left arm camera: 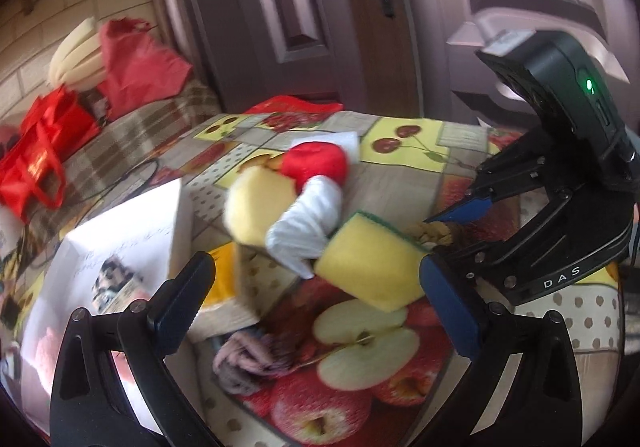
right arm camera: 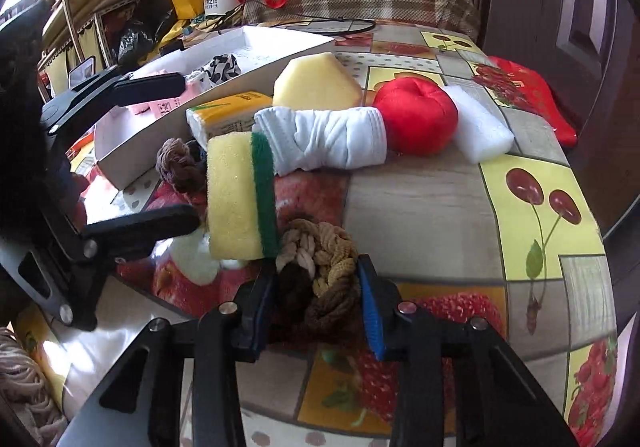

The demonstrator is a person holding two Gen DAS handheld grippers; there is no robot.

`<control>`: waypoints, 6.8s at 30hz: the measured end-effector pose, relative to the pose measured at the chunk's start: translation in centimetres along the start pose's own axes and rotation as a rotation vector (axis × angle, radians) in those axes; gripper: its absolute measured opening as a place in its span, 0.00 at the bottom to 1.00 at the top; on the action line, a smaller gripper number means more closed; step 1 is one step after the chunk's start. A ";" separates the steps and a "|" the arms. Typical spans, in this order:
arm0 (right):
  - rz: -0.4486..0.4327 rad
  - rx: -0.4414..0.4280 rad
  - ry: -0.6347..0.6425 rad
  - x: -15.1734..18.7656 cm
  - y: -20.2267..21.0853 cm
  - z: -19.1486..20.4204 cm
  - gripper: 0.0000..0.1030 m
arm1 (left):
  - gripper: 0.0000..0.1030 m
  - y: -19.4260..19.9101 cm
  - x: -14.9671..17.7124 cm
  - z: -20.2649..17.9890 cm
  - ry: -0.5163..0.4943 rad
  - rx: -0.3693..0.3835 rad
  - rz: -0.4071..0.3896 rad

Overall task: Organize soft objects
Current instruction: 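Close the right tool on the braided rope while the left tool approaches the yellow sponge, then grasp the yellow-green sponge with the left tool while the right tool lifts the braided rope, then carry the sponge and rope into the white box and open both tools, then move both open tools from the box back over the pile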

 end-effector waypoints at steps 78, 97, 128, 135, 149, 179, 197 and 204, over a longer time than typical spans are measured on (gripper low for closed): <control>-0.355 0.209 -0.359 -1.5 4.6 -4.4 0.37 | 0.53 7.4 4.7 12.8 0.348 -0.327 -0.207; -0.373 0.096 0.012 -7.3 -0.6 6.8 0.37 | 0.54 8.4 8.0 21.1 0.495 -0.533 -0.178; -0.156 0.085 -0.045 -15.5 -10.9 11.7 0.37 | 0.54 5.7 7.5 23.4 0.525 -0.564 -0.101; -0.192 0.081 -0.069 -15.7 -10.4 11.6 0.37 | 0.54 4.2 6.8 23.4 0.530 -0.520 -0.069; -0.259 0.109 -0.005 -15.8 -9.4 12.8 0.85 | 1.00 5.8 6.8 23.3 0.552 -0.565 -0.167; -0.553 0.142 -0.009 -10.4 -1.2 11.0 1.00 | 1.00 7.8 6.8 20.7 0.522 -0.532 -0.240; -0.270 0.111 -0.253 -5.3 0.3 -0.8 0.99 | 1.00 4.3 3.6 10.0 0.318 -0.006 -0.090; -0.170 0.132 -0.149 -7.2 -3.0 0.1 0.97 | 0.93 3.3 3.2 6.0 0.216 -0.018 0.013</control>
Point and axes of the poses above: each gripper's, at about its wrist camera, not at the fingertips, and y roughly against the way its jaws point, z to its left, x to its underside, the point moved 3 cm from there along -y, roughly the way its jaws point, and after that the axes turned 2 degrees about y, right-handed, at the moved point
